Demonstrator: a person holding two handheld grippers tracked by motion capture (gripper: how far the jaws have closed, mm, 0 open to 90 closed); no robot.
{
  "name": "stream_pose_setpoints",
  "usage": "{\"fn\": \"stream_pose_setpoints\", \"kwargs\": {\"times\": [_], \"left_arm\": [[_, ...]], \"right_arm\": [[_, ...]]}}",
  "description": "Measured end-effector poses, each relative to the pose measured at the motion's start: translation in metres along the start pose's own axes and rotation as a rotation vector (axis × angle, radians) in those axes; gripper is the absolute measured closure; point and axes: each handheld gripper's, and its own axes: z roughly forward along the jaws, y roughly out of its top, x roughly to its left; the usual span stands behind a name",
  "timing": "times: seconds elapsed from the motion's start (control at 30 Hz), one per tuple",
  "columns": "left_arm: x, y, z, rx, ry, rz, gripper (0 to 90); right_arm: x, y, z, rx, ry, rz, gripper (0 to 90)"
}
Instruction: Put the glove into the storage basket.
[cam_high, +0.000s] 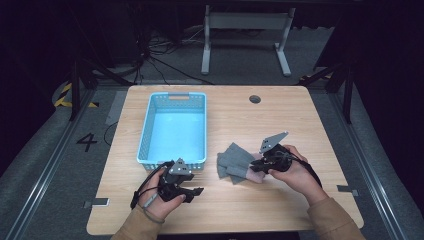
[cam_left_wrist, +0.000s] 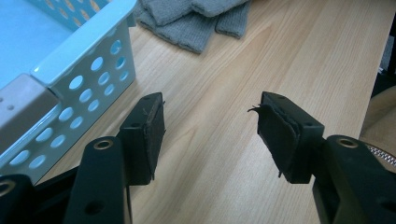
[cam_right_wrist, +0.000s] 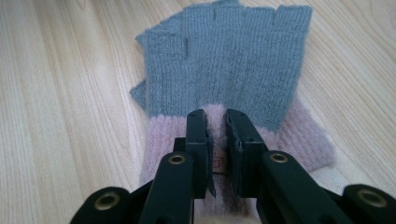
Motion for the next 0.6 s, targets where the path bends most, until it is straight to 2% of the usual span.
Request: {"fn": "stream_pose_setpoints", "kwargs": {"times": [0.13, 0.2, 0.27, 0.4, 0.5, 0.6], "left_arm": [[-0.001, 0.002, 0.002, 0.0, -0.005, 0.008, 42.4], [-0.002, 0.004, 0.003, 0.003, -0.012, 0.009, 42.7], [-0.003, 0.006, 0.005, 0.002, -0.014, 0.016, 43.1], [-0.004, 0.01, 0.012, -0.022, -0.012, 0.042, 47.9], [-0.005, 0.014, 0.015, -0.032, -0.022, 0.042, 49.9], [-0.008, 0.021, 0.023, -0.032, -0.026, 0.05, 51.9]], "right_arm": [[0.001, -0.001, -0.001, -0.011, -0.012, 0.009, 78.0], [0.002, -0.001, -0.004, -0.038, -0.019, 0.016, 73.4], [0.003, -0.001, -0.005, -0.049, -0.025, 0.02, 73.9], [0.007, -0.001, -0.019, -0.109, -0.047, 0.039, 71.9], [0.009, -0.003, -0.024, -0.118, -0.06, 0.044, 71.4], [0.01, -0.01, -0.034, -0.121, -0.093, 0.072, 71.6]]}}
